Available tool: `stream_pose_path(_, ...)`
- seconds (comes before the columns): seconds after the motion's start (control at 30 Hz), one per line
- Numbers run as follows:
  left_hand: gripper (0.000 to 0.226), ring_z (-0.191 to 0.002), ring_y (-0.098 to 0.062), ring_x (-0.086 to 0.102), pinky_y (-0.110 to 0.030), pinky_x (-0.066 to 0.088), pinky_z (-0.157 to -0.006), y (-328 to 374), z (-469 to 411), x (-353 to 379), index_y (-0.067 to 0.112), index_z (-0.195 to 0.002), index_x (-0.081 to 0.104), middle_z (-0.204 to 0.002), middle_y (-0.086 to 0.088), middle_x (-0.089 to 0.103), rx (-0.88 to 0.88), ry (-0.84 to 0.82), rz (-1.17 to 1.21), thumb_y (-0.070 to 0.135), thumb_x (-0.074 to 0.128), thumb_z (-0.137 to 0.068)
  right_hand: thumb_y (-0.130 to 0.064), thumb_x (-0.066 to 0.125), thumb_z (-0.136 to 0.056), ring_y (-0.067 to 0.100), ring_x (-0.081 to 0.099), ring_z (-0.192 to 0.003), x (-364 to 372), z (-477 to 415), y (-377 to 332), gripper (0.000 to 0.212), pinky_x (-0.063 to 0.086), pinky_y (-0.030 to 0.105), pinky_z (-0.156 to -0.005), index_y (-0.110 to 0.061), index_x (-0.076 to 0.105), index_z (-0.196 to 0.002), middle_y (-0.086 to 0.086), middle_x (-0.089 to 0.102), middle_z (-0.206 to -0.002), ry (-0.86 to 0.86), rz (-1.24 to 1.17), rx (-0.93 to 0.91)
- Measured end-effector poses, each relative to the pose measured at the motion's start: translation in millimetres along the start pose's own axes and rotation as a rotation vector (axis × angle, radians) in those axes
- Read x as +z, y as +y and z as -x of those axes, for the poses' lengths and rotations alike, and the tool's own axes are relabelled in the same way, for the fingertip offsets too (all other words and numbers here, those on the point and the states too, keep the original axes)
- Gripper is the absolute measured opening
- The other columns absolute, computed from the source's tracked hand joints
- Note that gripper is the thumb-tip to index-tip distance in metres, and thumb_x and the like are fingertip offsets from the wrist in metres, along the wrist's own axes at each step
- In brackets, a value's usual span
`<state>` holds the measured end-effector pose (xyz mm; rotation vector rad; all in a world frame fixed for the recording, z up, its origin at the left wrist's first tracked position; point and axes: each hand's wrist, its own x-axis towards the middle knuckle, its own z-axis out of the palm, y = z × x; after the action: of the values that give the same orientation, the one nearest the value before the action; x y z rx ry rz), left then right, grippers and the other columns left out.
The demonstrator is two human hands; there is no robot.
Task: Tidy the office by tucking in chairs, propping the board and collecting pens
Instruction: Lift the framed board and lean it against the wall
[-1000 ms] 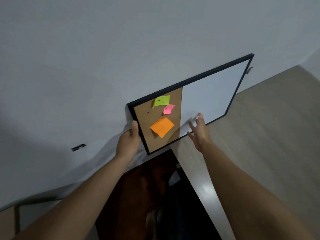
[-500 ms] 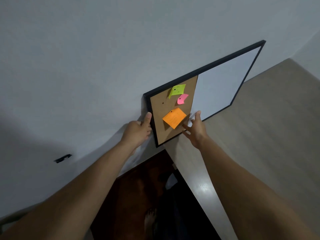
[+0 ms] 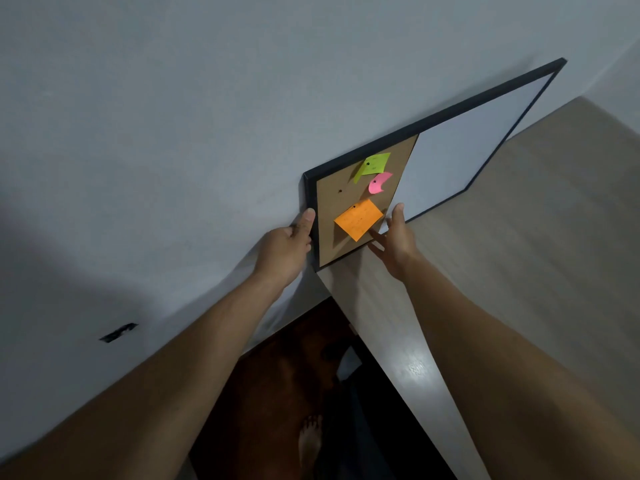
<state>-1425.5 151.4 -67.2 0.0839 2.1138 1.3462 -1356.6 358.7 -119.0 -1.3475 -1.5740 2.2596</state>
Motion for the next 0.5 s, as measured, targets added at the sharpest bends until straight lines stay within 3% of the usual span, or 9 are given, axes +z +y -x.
stream_pose_path(0.1, 0.076, -0.114, -0.011, 0.071, -0.019, 0.047, -0.083, 0.1, 0.6, -0.6, 0.011, -0.116, 0.074, -0.118, 0.0, 0.074, 0.027, 0.007, -0.028, 0.076, 0.041, -0.097, -0.068, 0.012, -0.107, 0.026, 0.046, -0.149, -1.9, 4.0, -3.0, 0.072, 0.03, 0.054, -0.127, -0.027, 0.039, -0.16, -0.003, 0.05, -0.155, -0.007, 0.034, -0.017)
stream_pose_path(0.23, 0.087, -0.115, -0.019, 0.073, -0.038, 0.053, -0.107, -2.0, 0.1, -1.9, 0.006, -0.122, 0.075, -0.125, -0.009, 0.077, 0.047, 0.012, -0.049, 0.081, 0.04, -0.094, -0.066, 0.013, -0.107, 0.029, 0.044, -0.15, -3.5, 8.9, -6.5, 0.07, 0.032, 0.054, -0.126, -0.029, 0.039, -0.16, 0.001, 0.044, -0.164, 0.009, 0.092, -0.028)
stream_pose_path(0.43, 0.087, -0.112, -0.019, 0.075, -0.035, 0.054, -0.103, -2.2, 6.6, 0.1, 0.004, -0.113, 0.078, -0.122, -0.008, 0.079, 0.112, -0.017, -0.181, 0.076, 0.031, -0.1, -0.066, 0.015, -0.108, 0.026, 0.051, -0.14, -3.8, 11.4, -4.9, 0.051, 0.036, 0.05, -0.121, -0.04, 0.056, -0.121, -0.01, 0.062, -0.124, 0.007, 0.137, -0.016)
stream_pose_path(0.5, 0.086, -0.111, -0.019, 0.075, -0.034, 0.054, -0.102, -3.7, 7.6, 0.8, 0.004, -0.111, 0.078, -0.121, -0.009, 0.08, 0.117, -0.022, -0.195, 0.075, 0.03, -0.101, -0.066, 0.016, -0.108, 0.025, 0.054, -0.135, -4.0, 13.6, -5.5, 0.049, 0.037, 0.05, -0.12, -0.042, 0.057, -0.118, -0.011, 0.063, -0.115, 0.003, 0.158, -0.007)
